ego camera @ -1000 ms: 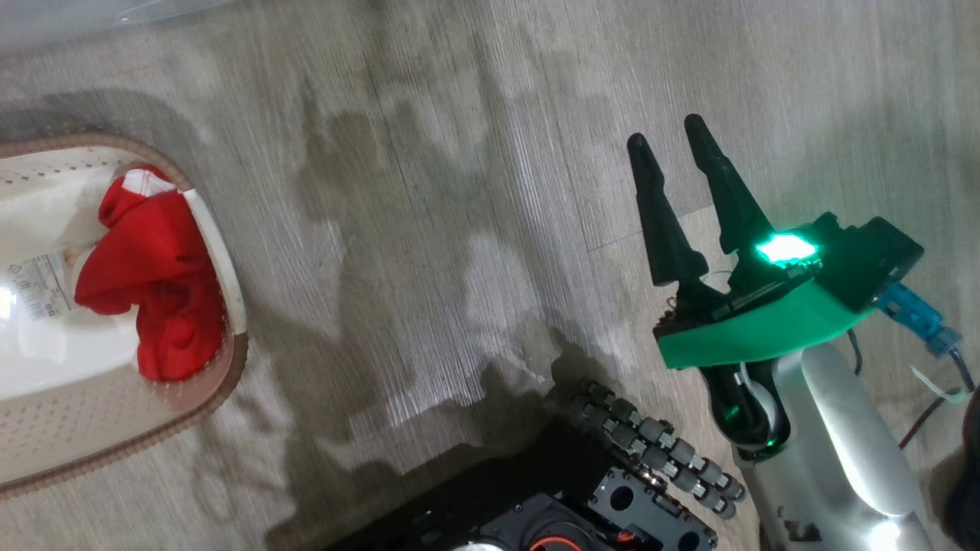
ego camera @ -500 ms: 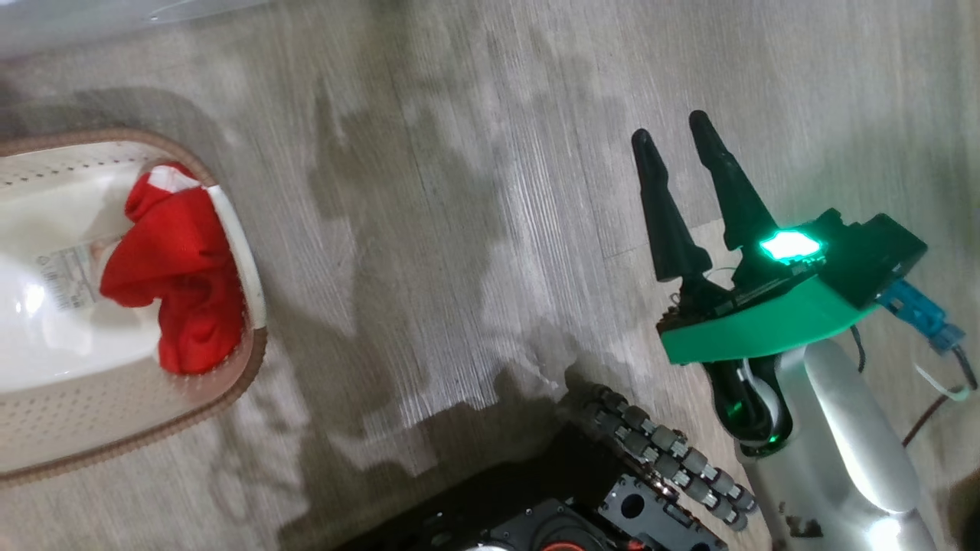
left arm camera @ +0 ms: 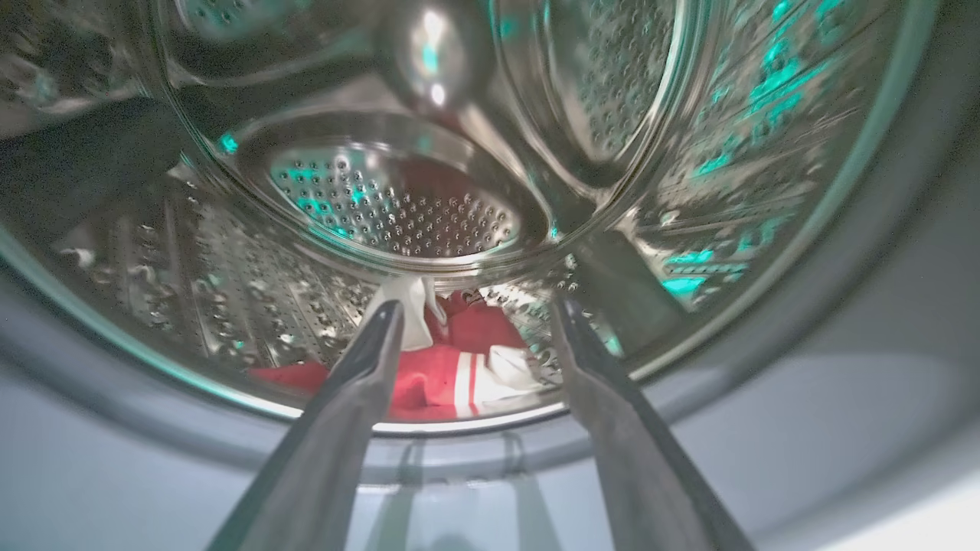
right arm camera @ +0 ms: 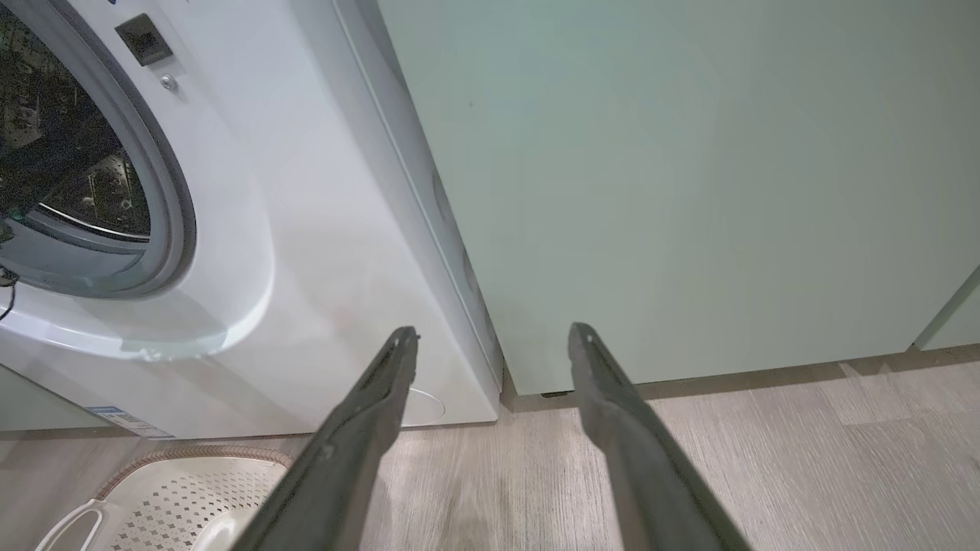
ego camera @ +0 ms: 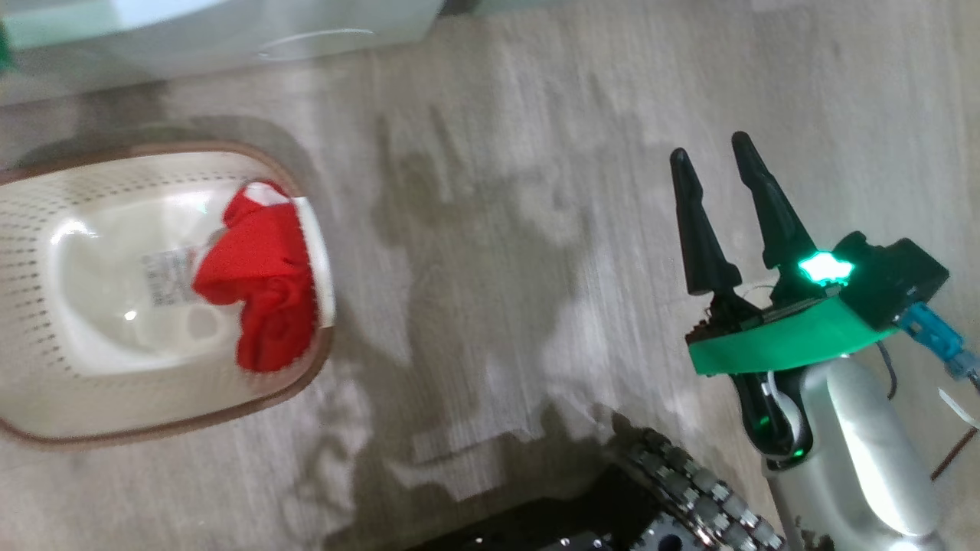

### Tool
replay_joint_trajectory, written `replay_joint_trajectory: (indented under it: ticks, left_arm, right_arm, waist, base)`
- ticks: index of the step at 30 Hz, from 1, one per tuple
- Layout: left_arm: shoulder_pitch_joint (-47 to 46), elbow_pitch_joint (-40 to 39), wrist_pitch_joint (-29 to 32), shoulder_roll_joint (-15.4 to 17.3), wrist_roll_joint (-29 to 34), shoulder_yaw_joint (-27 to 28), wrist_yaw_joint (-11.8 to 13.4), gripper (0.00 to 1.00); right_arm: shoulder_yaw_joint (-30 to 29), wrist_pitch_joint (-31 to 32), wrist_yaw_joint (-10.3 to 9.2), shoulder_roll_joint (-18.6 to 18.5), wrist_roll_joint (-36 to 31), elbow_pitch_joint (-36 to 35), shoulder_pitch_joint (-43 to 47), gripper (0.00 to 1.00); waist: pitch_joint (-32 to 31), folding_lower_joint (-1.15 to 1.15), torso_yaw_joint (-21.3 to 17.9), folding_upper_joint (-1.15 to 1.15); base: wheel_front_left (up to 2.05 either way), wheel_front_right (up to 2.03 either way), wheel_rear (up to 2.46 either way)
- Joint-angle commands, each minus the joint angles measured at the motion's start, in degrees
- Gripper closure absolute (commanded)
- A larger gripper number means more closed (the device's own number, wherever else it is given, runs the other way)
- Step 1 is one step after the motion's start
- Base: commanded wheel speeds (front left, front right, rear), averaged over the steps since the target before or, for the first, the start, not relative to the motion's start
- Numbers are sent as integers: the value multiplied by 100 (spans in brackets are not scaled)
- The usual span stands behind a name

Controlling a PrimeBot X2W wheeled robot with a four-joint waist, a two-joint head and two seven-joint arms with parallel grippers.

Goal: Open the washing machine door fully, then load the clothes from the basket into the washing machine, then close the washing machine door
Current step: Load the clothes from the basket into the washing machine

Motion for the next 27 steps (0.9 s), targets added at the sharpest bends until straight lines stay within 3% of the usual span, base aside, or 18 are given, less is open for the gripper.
replay_joint_trajectory:
  ticks: [1, 7, 14, 18, 27]
  left_arm:
    - [234, -552, -93, 151, -46, 306, 133, 0]
    - [1466, -1868, -239, -188, 25, 447, 518, 0]
    - [2685, -2652, -272, -615, 400, 409, 812, 0]
    - [3254, -2878, -273, -894, 624, 372, 822, 0]
    - [3933, -2532, -274, -1288, 778, 276, 539, 0]
  right_arm:
    - [42, -37, 0, -32, -95, -162, 204, 0]
    - [-99, 2, 0, -32, -366, -151, 299, 0]
    - [-337, 247, 0, -32, -605, -297, 456, 0]
    - [-470, 402, 0, -32, -735, -408, 582, 0]
    - [-665, 731, 0, -32, -925, -569, 853, 0]
  waist:
    - [-237, 0, 280, 0]
    - [-548, 0, 633, 0]
    - [-1053, 0, 953, 0]
    - [-1382, 0, 1130, 0]
    - [-2041, 0, 1393, 0]
  base:
    - [0, 0, 0]
    - [0, 0, 0]
    - [0, 0, 0]
    - [0, 0, 0]
    - [0, 0, 0]
